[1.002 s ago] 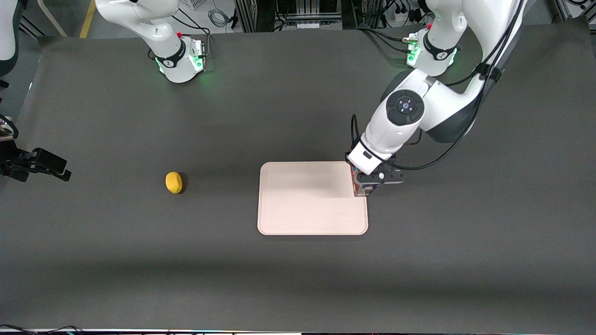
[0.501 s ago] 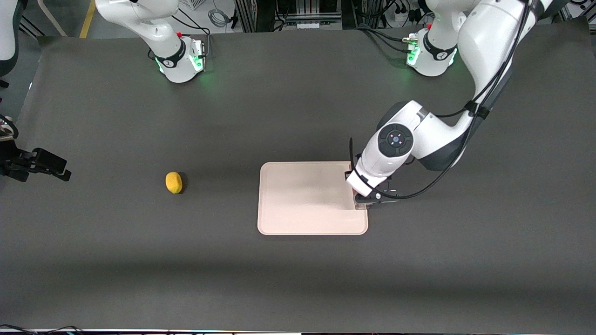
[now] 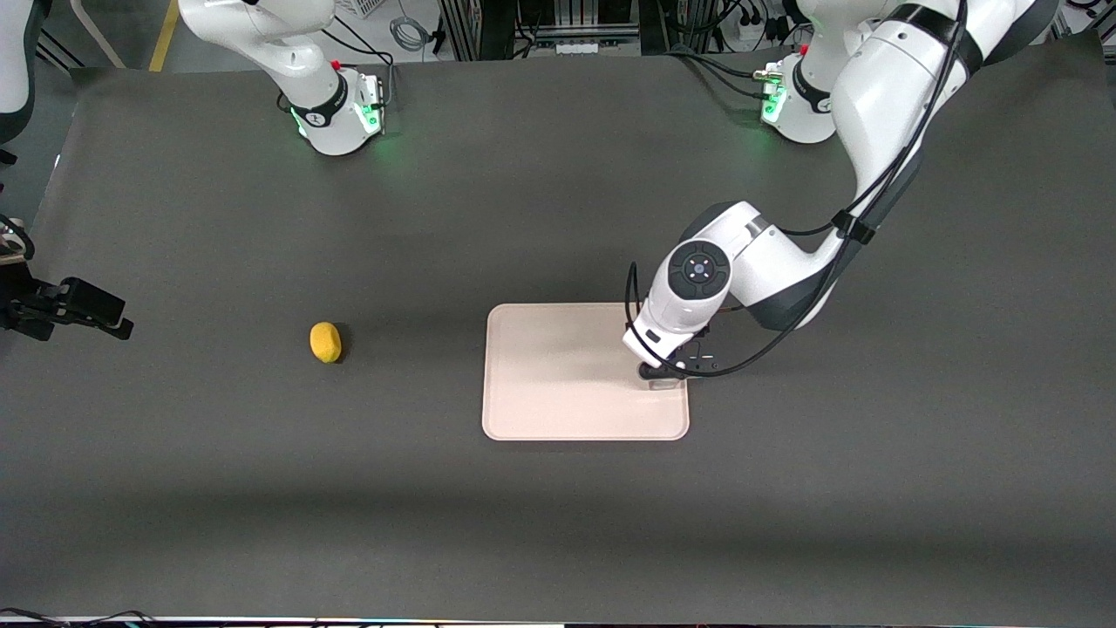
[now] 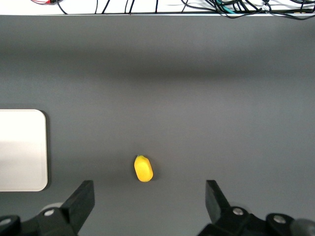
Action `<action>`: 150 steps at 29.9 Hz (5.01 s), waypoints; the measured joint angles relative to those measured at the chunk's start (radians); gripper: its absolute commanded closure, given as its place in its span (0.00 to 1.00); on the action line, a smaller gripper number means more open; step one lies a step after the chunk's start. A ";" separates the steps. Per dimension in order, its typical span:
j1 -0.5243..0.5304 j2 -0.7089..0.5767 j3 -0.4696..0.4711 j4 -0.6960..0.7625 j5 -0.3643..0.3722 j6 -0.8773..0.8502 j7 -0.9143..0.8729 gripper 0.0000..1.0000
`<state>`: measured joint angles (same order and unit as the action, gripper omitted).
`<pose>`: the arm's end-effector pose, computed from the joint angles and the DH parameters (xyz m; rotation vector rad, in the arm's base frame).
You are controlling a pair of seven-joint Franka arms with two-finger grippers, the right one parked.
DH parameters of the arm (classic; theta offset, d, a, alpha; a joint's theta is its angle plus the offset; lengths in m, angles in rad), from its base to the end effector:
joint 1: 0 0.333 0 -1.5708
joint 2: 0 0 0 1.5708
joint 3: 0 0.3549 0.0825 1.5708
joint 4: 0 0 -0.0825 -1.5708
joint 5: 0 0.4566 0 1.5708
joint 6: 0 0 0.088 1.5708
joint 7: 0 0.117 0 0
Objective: Place cookie box on tray
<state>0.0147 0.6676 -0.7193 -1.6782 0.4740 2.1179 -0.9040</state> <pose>0.6195 -0.4173 0.2640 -3.1339 -0.0603 0.0676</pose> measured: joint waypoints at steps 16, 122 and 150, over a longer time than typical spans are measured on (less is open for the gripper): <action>-0.004 0.047 0.007 0.016 0.057 0.058 -0.001 0.78; 0.146 -0.699 0.404 -0.036 -0.416 -0.468 0.876 0.00; 0.119 -0.687 0.429 -0.042 -0.453 -0.474 0.876 0.00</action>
<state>0.1335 -0.0194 -0.2903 -1.7198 0.0214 1.6444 -0.0284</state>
